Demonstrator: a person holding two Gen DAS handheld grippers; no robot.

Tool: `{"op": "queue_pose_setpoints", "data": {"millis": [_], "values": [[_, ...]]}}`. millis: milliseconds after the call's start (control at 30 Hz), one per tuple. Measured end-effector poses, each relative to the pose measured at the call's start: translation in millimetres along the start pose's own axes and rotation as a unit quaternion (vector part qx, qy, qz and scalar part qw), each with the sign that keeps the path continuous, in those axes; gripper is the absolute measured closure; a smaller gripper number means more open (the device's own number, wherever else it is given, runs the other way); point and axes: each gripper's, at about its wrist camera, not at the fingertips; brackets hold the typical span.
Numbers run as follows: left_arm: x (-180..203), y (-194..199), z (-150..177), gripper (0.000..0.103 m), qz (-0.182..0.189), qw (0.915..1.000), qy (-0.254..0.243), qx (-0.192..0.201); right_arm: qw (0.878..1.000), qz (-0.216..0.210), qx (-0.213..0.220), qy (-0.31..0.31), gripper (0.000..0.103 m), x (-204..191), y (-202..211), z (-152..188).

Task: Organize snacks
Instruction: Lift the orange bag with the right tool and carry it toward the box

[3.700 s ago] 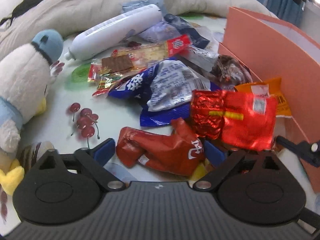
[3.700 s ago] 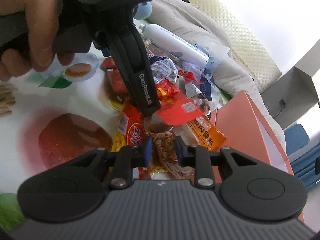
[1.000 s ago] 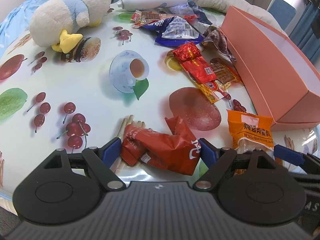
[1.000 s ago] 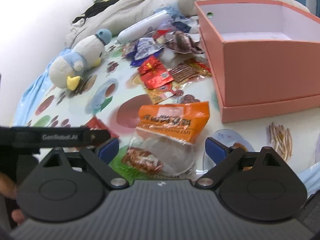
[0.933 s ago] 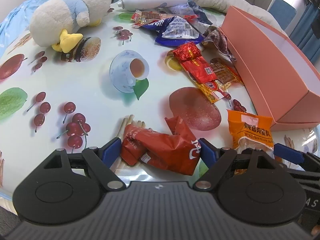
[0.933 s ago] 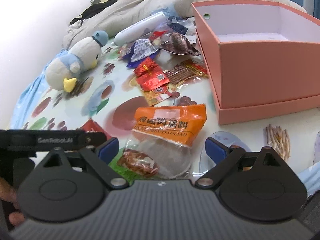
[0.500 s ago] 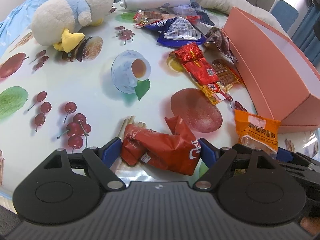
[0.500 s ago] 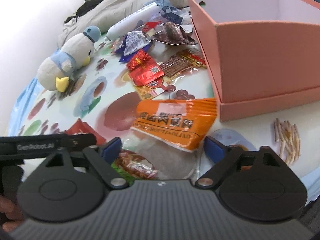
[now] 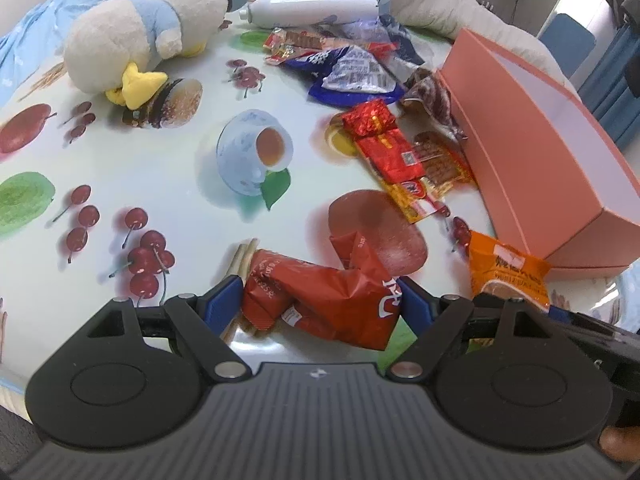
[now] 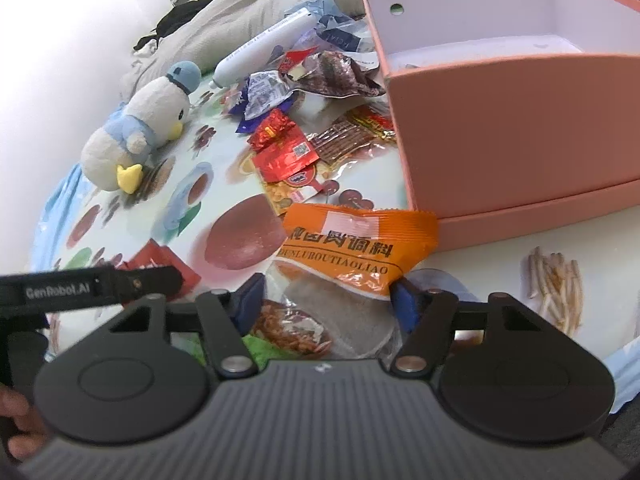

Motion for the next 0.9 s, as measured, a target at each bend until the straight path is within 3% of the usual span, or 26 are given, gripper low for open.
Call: {"op": "queue_pose_setpoints", "data": {"millis": [500, 900], "values": [[25.8, 34.7, -17.6, 0.017, 0.018, 0.9995, -0.001, 0.028, 0.999, -0.024, 0.028, 0.000, 0.038, 1.3, 45.8, -13.5], [47.3, 76.7, -29.3, 0.017, 0.017, 0.9977, -0.007, 0.065, 0.996, -0.039, 0.081, 0.019, 0.038, -7.5, 96.7, -29.9]]}}
Point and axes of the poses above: each gripper's, at about its wrist camera, not at the fingertips, and y roughly against the way its jaws point, x to its right, z to its underside
